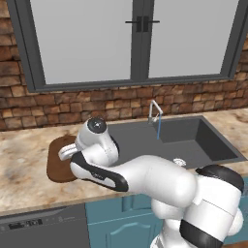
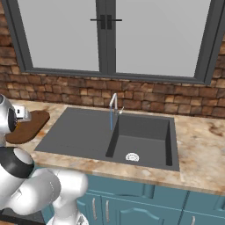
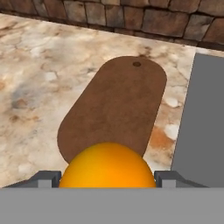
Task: Pick the orange from the sink and place it on the cutting board to airdry. Then turn off the sink faucet.
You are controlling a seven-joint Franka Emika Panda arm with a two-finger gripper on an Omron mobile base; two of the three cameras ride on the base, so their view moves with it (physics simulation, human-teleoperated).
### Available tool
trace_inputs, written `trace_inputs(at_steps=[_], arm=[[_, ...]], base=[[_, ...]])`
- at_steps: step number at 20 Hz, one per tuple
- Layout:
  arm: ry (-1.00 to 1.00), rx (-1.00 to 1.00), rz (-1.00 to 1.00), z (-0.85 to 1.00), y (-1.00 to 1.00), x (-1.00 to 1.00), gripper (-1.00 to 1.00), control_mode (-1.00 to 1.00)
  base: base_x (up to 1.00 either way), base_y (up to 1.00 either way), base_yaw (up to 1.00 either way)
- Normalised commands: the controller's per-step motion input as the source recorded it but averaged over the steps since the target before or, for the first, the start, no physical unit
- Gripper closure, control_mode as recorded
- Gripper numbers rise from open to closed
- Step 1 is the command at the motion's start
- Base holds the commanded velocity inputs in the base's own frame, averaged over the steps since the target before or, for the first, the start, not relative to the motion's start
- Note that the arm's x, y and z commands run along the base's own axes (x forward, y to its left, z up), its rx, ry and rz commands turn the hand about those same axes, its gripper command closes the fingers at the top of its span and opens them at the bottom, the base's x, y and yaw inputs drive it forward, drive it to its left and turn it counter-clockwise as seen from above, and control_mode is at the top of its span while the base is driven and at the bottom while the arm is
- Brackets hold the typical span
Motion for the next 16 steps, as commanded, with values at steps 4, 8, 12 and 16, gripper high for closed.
trace_inputs(at_steps=[4,8,12,16], arm=[[0.03,0.0,0.0,-0.17,0.13,0.16,1.0,-1.0],[0.03,0.0,0.0,-0.19,0.1,0.12,1.0,-1.0],[0.03,0.0,0.0,-0.18,0.09,0.12,1.0,-1.0],[0.02,0.0,0.0,-0.18,0.06,0.08,1.0,-1.0]], base=[[0.0,0.0,0.0],[0.0,0.0,0.0],[0.0,0.0,0.0],[0.0,0.0,0.0]])
